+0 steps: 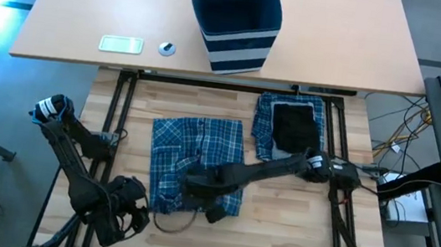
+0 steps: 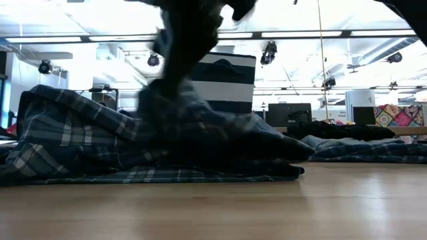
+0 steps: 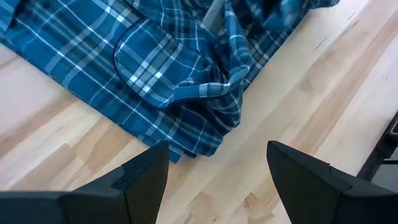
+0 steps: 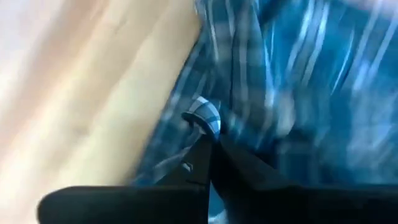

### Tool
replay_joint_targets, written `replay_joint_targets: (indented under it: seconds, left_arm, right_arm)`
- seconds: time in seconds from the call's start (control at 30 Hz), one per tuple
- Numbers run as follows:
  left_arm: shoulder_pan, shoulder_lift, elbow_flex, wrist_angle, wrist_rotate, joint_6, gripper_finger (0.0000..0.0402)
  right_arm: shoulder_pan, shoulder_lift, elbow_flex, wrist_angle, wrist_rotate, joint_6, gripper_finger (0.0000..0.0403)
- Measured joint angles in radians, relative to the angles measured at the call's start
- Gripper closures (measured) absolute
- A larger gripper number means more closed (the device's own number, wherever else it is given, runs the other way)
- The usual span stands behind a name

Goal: Fold Laundry from Bin
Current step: Fold the blue patterned long sleeve

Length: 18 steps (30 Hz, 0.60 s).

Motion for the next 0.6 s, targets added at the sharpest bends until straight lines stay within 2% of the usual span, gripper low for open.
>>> replay_joint_targets:
  seconds: [0.13,0.23,0.3,0.4,0.5,0.6]
  left_arm:
    - [0.014,0.0,-0.001,-0.011,0.0,0.012,0.0147]
    - [0.049,0.0,-0.002,0.016,-0.003,0.096,0.0148]
    - [0.081,0.0,-0.002,0.077,-0.017,0.226,0.0148]
    - [0.144,0.0,-0.003,0.222,-0.023,0.497,0.0148]
    - [0.214,0.0,-0.004,0.327,-0.025,0.72,0.0148]
    - [0.276,0.0,-0.004,0.374,-0.029,0.849,0.0148]
  right_arm:
    - [-0.063,-0.019,0.024,-0.256,-0.156,0.394,0.0393]
    - [-0.103,-0.028,0.011,-0.484,-0.193,0.6,0.0393]
    - [-0.121,-0.031,-0.004,-0.599,-0.192,0.645,0.0394]
    - [-0.148,-0.049,-0.04,-0.614,-0.206,0.671,0.0394]
    - [-0.178,-0.056,-0.073,-0.561,-0.308,0.677,0.0394]
    - [-0.196,-0.055,-0.096,-0.506,-0.416,0.672,0.0394]
